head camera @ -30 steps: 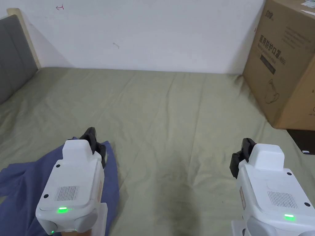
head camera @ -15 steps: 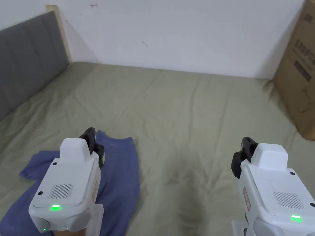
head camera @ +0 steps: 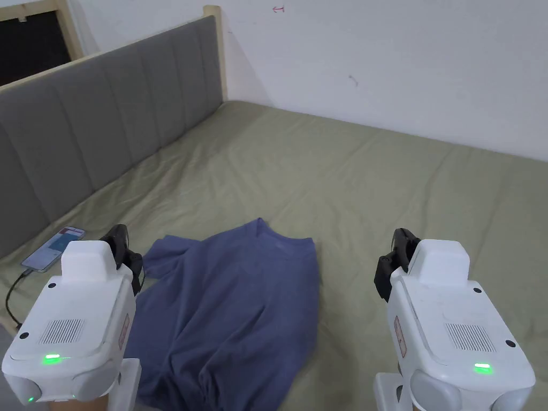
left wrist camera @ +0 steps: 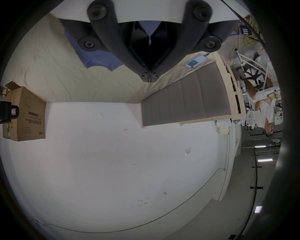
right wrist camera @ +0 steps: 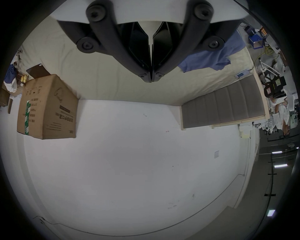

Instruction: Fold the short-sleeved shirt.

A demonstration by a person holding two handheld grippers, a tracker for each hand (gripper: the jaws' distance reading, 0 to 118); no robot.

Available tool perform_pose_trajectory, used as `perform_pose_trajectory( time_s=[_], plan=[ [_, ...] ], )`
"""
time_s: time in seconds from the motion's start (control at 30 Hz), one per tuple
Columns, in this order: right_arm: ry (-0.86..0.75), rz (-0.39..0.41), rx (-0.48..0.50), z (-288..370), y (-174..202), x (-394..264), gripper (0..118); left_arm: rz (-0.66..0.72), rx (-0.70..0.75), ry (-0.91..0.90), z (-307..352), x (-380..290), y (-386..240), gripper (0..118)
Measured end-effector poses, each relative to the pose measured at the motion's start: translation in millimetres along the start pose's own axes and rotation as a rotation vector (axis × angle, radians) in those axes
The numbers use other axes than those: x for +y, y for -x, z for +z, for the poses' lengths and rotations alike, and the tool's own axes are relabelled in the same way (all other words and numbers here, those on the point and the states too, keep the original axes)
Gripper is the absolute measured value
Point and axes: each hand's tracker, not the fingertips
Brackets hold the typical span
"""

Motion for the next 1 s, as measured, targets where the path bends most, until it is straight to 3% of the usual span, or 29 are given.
perform_pose_trajectory(
  time_s=[0.27, 0.47, 0.5, 0.83, 0.87, 0.9, 1.0],
  plan=[
    [0.007, -0.002, 0.032, -4, 11, -2, 0, 0.002, 0.021, 0.026, 6, 0, 11, 0],
    [0.011, 0.001, 0.004, -1, -5, -3, 0, 0.040, -0.079, 0.113, -10, -8, -6, 0],
    [0.013, -0.022, 0.042, 1, -7, -3, 0, 0.044, -0.103, 0.145, -14, -10, -12, 0],
    [0.034, -0.009, -0.045, 1, -42, -11, 0, 0.079, -0.265, 0.608, -79, -71, -75, 0],
    [0.039, -0.008, -0.051, 1, -45, -13, 0, 0.083, -0.275, 0.647, -77, -72, -81, 8],
    [0.057, 0.009, -0.057, 1, -48, -15, 0, 0.093, -0.277, 0.676, -81, -79, -87, 27],
    [0.075, 0.016, -0.075, 0, -55, -21, 0, 0.104, -0.274, 0.789, -94, -99, -98, 110]
  ],
)
